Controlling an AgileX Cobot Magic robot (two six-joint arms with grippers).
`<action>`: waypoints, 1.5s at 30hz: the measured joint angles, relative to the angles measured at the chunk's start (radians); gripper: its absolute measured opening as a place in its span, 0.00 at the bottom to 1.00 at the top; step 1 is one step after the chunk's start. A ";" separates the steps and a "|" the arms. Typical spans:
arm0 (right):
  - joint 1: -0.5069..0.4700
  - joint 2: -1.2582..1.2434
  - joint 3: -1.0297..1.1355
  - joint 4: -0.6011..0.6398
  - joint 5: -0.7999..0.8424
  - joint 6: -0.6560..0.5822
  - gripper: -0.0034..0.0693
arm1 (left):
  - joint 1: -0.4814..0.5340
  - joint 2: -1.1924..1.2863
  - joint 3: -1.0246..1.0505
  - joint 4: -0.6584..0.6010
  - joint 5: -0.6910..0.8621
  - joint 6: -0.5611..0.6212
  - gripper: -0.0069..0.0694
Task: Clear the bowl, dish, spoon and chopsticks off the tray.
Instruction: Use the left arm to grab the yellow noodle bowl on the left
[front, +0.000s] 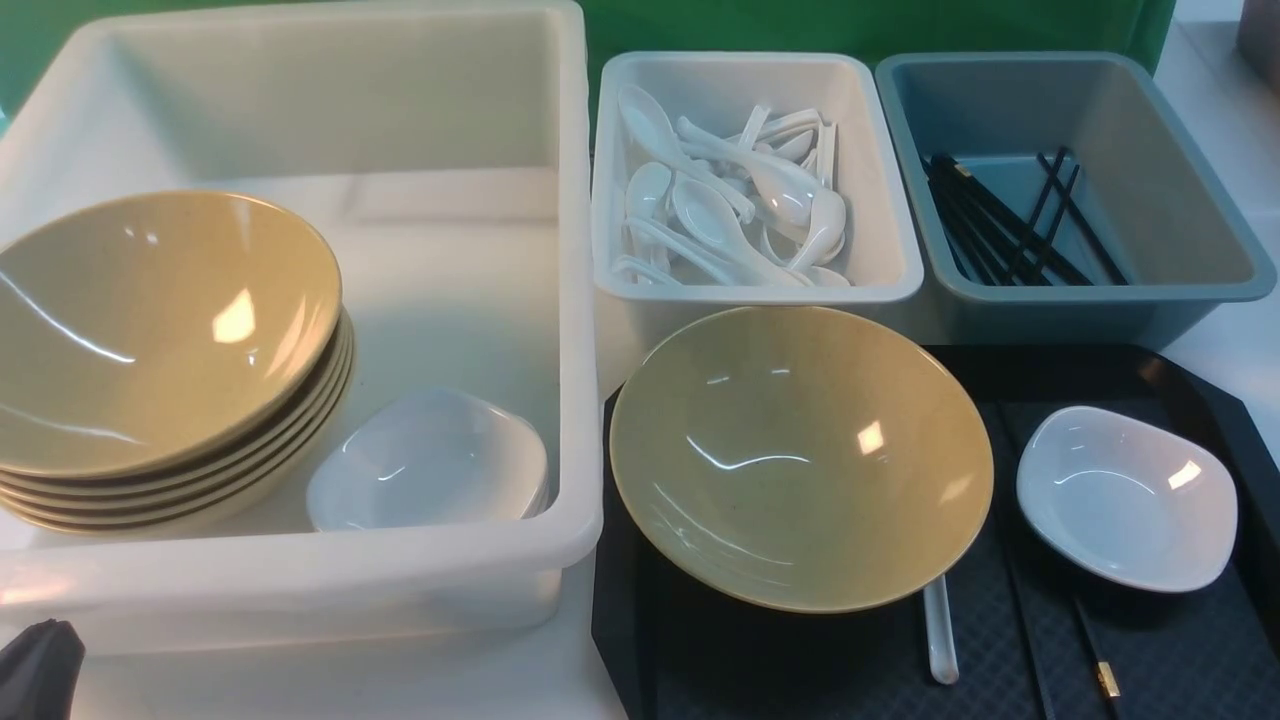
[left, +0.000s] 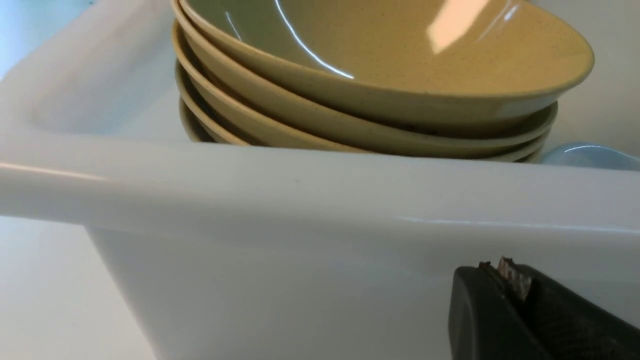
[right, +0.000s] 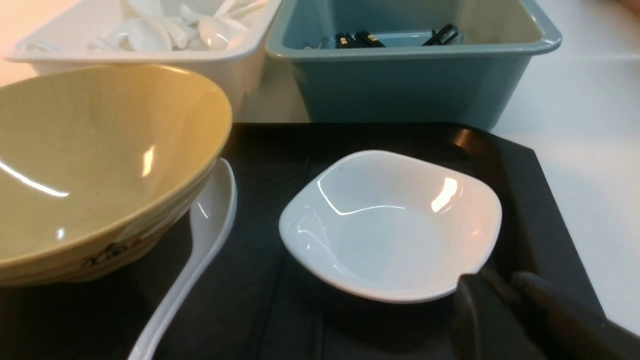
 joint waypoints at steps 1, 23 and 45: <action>0.000 0.000 0.000 0.000 -0.015 0.000 0.19 | 0.000 0.000 0.000 0.000 -0.034 0.000 0.08; 0.000 0.000 0.000 0.002 -0.913 0.170 0.21 | 0.000 -0.002 -0.007 -0.001 -1.173 -0.360 0.08; 0.000 0.519 -0.637 0.008 0.348 -0.070 0.21 | -0.003 0.595 -0.561 0.277 -0.299 -0.369 0.08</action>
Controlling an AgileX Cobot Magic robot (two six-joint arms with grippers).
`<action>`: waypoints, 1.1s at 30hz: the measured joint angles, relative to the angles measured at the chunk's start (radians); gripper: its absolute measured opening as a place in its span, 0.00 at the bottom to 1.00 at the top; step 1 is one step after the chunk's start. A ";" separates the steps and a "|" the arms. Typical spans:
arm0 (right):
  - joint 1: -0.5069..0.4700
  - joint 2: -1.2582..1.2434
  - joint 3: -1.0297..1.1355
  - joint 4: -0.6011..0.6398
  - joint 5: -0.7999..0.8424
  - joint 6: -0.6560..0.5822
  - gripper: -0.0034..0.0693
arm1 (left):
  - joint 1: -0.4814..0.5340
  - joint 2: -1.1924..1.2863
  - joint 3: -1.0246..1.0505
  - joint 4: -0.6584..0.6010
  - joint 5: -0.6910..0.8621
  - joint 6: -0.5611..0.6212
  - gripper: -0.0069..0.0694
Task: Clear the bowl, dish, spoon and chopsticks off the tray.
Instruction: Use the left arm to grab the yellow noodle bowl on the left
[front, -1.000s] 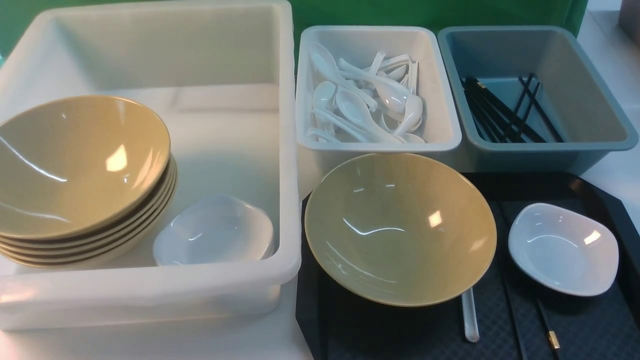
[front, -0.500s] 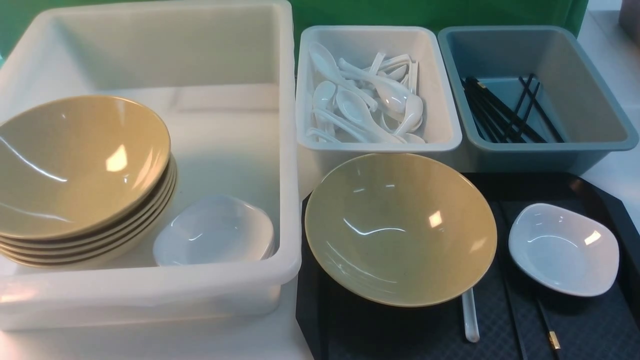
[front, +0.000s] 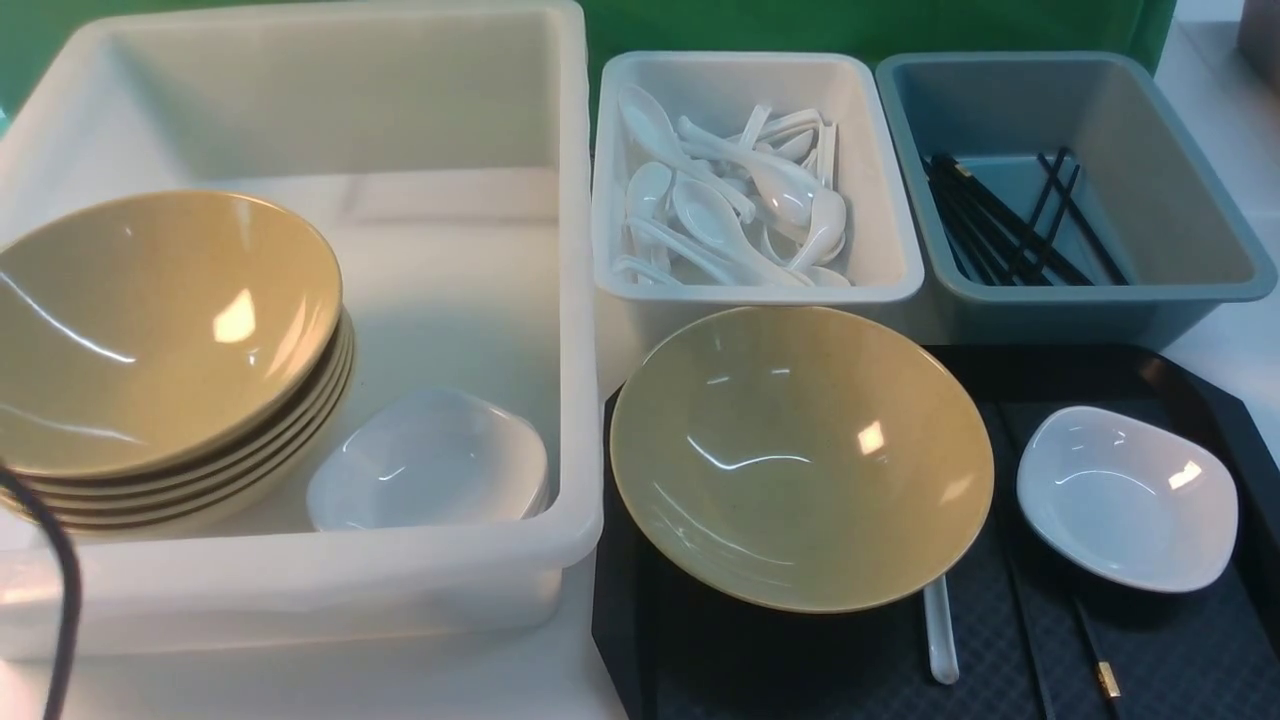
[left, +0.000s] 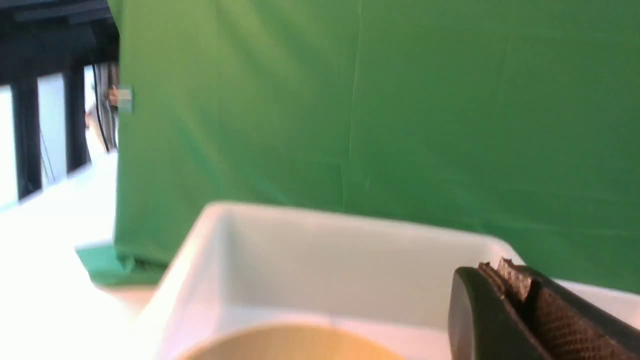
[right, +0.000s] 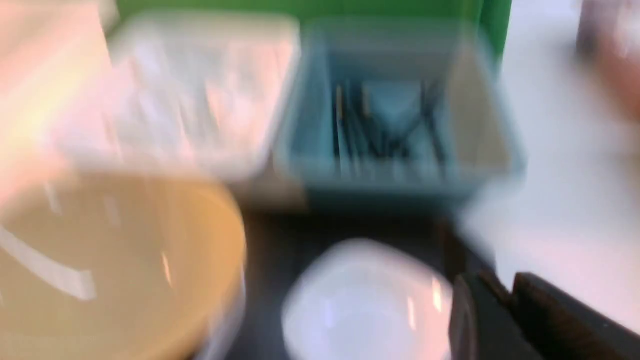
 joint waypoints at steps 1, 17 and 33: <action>0.000 0.020 0.000 0.007 0.048 -0.029 0.21 | -0.009 0.033 -0.011 -0.007 0.022 -0.020 0.08; 0.021 0.132 0.000 0.383 0.162 -0.570 0.09 | -0.650 0.610 -0.575 -0.370 0.727 0.417 0.08; 0.021 0.133 0.149 0.377 -0.062 -0.576 0.09 | -0.834 1.337 -1.029 -0.438 0.811 0.472 0.08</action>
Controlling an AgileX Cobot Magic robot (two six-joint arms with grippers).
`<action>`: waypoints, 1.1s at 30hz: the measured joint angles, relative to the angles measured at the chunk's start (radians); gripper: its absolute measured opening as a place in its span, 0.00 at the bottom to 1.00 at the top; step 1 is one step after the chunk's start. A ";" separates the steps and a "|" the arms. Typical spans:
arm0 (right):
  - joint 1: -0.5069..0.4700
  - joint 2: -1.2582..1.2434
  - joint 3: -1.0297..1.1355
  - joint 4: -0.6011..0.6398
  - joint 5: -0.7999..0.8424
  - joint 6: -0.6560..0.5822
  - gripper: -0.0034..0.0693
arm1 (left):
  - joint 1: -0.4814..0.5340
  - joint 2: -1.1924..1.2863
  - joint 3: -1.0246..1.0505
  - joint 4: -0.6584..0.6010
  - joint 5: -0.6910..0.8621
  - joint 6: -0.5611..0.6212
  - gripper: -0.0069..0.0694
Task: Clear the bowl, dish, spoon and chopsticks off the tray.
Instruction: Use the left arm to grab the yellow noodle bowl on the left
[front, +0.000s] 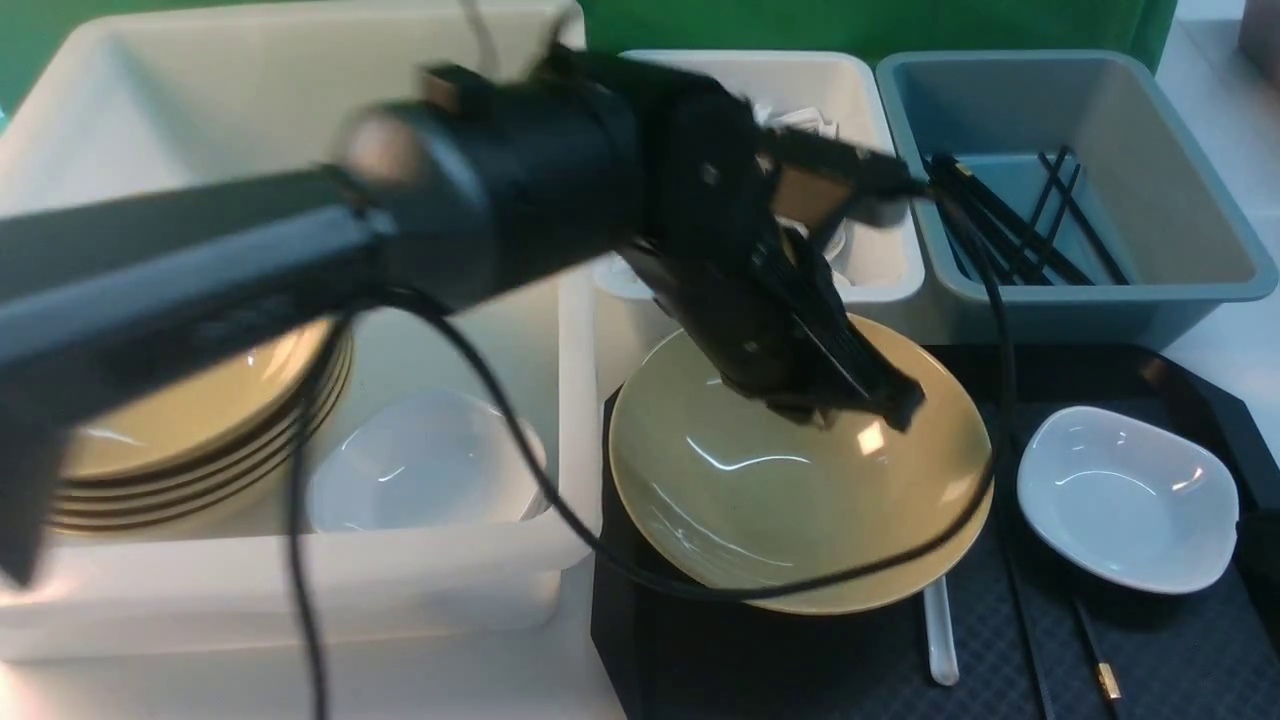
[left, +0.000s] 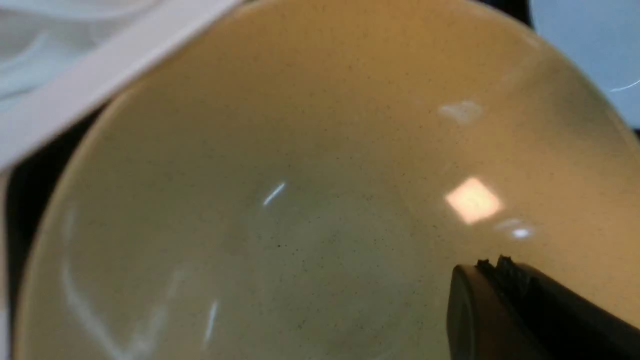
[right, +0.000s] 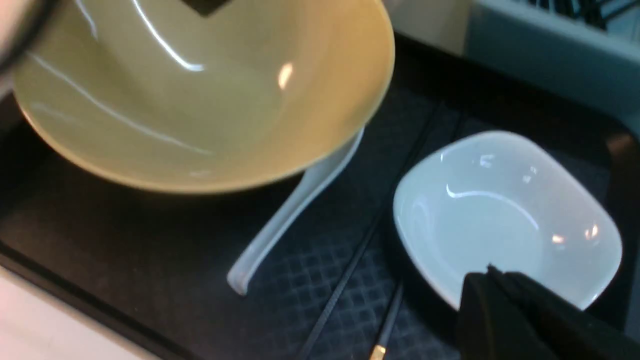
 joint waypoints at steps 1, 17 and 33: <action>0.000 0.000 0.007 0.000 -0.012 0.001 0.09 | -0.016 0.042 -0.013 -0.001 0.006 0.000 0.08; 0.054 0.000 0.010 0.002 -0.068 0.018 0.09 | -0.152 0.131 -0.037 -0.110 -0.044 0.034 0.08; 0.057 0.000 0.010 0.001 -0.068 0.018 0.09 | 0.014 0.000 -0.195 0.172 0.190 0.052 0.09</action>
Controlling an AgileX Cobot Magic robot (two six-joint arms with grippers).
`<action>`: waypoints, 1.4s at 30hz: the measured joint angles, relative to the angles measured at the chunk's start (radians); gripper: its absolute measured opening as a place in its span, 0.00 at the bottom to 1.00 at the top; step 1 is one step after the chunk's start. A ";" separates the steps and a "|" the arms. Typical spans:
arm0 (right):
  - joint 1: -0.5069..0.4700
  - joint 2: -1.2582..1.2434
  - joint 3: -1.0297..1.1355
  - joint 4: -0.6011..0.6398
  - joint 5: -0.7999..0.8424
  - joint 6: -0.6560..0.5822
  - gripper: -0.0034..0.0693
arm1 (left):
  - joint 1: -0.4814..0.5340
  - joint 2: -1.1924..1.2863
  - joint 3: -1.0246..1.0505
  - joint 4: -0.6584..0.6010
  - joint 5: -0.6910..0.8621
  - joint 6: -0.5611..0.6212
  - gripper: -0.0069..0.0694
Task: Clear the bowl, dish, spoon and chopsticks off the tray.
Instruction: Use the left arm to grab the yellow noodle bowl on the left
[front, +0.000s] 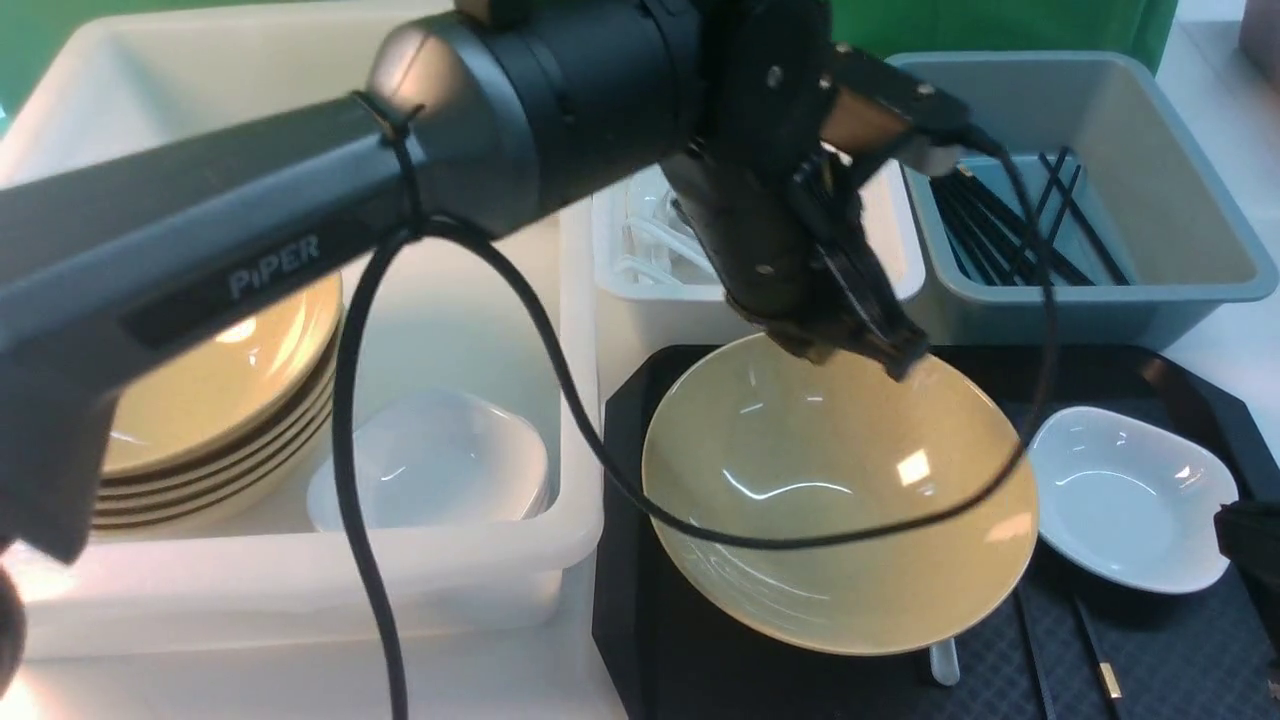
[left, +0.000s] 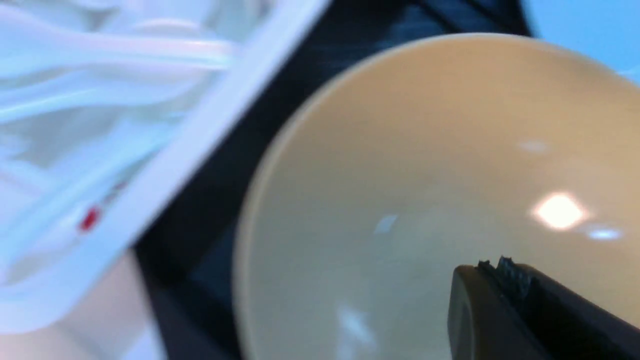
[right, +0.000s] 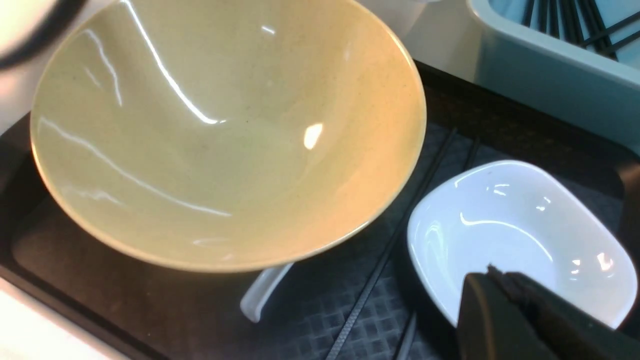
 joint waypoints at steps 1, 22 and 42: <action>0.000 0.000 0.000 0.000 0.000 0.000 0.09 | 0.019 0.016 0.000 0.015 0.001 0.000 0.11; 0.000 0.000 0.000 0.002 -0.002 0.002 0.09 | 0.077 0.177 0.000 0.053 -0.012 0.021 0.57; 0.000 0.000 0.000 0.005 -0.002 0.004 0.10 | 0.078 0.158 -0.057 -0.150 0.131 0.079 0.10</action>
